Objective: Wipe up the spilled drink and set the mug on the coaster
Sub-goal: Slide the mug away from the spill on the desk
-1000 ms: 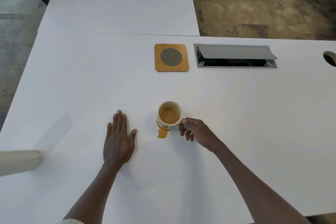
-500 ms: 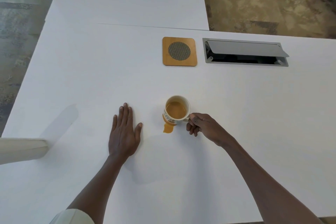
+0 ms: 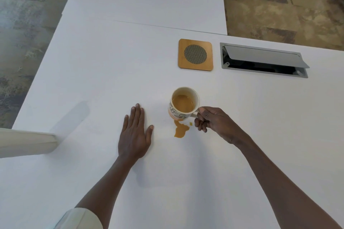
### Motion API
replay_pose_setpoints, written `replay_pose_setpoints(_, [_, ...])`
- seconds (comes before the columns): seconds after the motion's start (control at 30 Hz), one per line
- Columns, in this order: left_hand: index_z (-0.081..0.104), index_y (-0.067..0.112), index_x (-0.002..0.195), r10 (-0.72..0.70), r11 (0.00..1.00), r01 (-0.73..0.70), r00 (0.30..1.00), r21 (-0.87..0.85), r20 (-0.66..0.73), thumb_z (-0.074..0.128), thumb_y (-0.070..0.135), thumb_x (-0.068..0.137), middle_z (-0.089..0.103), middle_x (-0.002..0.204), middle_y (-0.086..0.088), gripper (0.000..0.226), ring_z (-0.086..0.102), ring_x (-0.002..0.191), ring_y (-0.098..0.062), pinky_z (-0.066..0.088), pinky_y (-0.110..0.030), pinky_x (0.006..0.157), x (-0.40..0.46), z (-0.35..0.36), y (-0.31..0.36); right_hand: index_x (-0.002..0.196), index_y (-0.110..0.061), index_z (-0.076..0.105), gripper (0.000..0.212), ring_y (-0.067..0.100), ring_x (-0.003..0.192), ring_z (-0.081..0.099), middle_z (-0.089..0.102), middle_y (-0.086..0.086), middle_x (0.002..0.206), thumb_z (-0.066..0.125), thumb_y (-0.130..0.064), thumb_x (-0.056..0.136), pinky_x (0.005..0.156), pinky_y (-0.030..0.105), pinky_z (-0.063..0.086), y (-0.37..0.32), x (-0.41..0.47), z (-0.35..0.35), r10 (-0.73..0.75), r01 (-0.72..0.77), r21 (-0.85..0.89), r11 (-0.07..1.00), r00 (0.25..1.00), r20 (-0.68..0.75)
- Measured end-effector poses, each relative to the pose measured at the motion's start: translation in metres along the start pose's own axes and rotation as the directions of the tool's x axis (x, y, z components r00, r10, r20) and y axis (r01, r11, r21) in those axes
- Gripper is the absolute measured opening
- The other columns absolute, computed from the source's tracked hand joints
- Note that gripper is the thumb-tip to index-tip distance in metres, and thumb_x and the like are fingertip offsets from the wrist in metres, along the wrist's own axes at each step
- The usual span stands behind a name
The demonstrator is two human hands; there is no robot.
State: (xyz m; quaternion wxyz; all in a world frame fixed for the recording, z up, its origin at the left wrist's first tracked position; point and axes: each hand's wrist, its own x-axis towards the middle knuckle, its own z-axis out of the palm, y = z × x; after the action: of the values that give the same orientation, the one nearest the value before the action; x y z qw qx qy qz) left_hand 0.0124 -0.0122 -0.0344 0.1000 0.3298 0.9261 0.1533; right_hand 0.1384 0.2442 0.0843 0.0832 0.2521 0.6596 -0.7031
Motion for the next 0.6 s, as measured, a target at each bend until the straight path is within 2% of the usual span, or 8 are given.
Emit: replay_pose_setpoints(0.6, [0.010, 0.010, 0.161, -0.024, 1.000, 0.024, 1.000, -0.016, 0.010, 0.027, 0.046, 0.104, 0.000, 0.171, -0.004, 0.069, -0.005, 0.158, -0.016, 0.007, -0.039, 0.129, 0.000, 0.003, 0.000, 0.072, -0.013, 0.047, 0.038, 0.019, 0.060, 0.052, 0.059, 0.009, 0.071, 0.039, -0.030, 0.106, 0.053, 0.025, 0.040, -0.069, 0.109, 0.079, -0.152, 0.155, -0.105, 0.982, 0.988, 0.033])
